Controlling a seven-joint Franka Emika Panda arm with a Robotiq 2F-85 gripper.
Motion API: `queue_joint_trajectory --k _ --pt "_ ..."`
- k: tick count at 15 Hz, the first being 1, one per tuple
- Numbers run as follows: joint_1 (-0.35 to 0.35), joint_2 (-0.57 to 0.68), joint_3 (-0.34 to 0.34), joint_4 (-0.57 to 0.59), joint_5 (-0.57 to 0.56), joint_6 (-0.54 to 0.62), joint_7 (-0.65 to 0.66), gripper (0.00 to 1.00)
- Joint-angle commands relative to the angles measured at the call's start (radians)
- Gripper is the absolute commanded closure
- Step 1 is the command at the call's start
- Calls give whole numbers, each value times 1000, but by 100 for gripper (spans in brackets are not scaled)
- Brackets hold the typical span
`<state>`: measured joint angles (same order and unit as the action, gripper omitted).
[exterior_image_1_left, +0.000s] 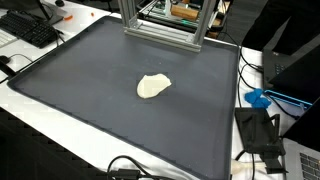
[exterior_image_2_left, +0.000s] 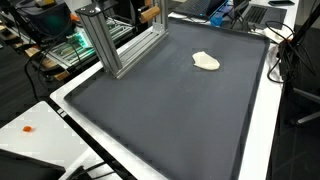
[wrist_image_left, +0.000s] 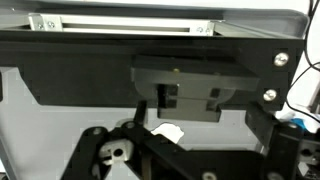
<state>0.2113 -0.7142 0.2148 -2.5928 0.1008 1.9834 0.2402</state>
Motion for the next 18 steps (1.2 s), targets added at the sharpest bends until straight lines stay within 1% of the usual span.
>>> queue_joint_trajectory --k 1,5,7,9,11,13,15,18 --pt "-11 58 0 70 1 15 -50 0" --pt "-48 171 34 142 -5 115 30 0" --pt "-50 238 32 172 2 160 39 0" --pt "-58 305 38 203 0 196 75 0" --pt "-79 367 55 230 -11 238 169 0" --pt "-104 421 76 253 -49 270 289 0" --pt "-121 469 91 279 -83 265 406 0" --pt "-124 531 90 319 -137 235 559 0"
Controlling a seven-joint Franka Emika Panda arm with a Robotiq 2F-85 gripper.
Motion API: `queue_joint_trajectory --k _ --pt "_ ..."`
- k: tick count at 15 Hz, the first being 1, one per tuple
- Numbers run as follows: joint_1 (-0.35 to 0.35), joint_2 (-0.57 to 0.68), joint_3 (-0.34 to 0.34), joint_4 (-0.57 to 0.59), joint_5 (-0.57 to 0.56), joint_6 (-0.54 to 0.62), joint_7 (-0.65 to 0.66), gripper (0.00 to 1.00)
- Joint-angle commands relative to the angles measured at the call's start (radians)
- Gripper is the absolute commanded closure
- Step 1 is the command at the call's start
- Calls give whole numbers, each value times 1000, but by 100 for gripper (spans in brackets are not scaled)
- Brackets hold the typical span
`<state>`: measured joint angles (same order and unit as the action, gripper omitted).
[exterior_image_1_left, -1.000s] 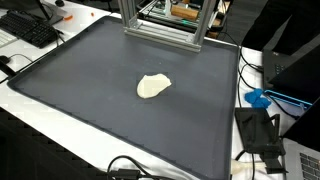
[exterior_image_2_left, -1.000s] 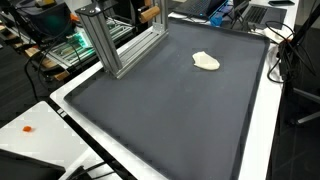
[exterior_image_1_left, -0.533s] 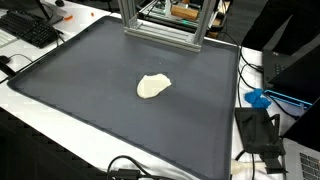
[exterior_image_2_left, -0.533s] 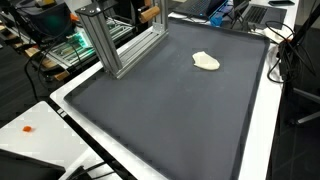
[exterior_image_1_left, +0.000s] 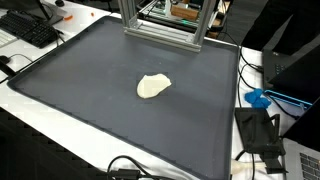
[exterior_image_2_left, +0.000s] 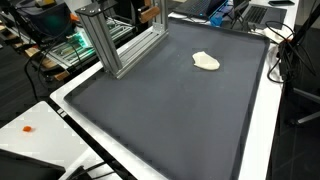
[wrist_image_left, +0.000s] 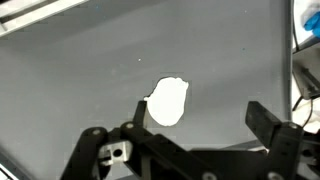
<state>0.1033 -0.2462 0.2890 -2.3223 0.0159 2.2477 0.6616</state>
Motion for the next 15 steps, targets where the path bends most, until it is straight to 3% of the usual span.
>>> queue_joint_trajectory --k 1,7,15 --pt "-11 80 11 63 -65 -39 179 0" --pt "15 146 -15 141 -84 -97 312 0" --pt "25 145 -31 146 -73 -77 283 0"
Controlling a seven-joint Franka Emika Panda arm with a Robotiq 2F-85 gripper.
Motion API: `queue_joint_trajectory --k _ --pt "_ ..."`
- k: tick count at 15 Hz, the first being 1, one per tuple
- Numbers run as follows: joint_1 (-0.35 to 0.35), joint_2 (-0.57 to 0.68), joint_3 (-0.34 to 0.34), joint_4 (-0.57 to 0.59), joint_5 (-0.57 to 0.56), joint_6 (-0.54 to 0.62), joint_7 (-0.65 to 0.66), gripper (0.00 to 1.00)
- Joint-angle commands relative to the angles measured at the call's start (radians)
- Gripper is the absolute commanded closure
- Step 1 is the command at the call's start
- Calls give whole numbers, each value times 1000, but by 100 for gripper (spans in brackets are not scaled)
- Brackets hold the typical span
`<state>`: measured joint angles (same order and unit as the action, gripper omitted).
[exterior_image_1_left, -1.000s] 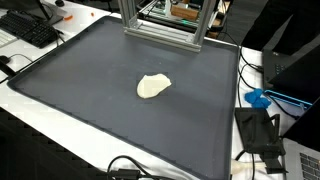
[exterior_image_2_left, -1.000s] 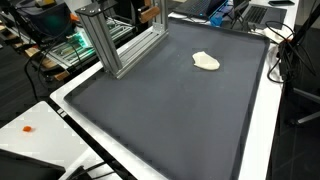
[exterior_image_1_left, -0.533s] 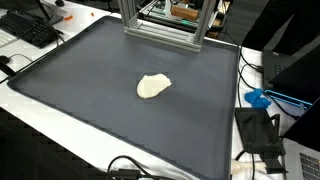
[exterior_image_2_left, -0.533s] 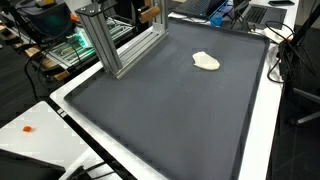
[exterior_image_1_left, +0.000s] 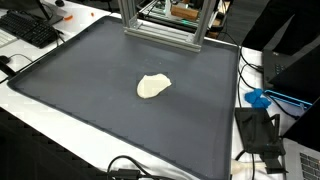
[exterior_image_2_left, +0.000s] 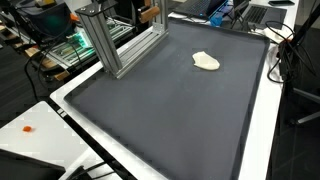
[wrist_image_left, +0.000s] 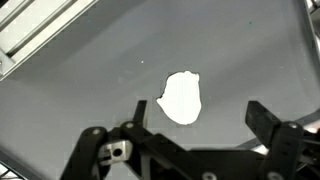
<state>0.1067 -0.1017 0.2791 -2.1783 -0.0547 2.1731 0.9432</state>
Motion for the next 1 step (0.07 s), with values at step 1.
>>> queue_joint_trajectory --k 1 --pt "22 1 -21 2 -2 -3 1 0"
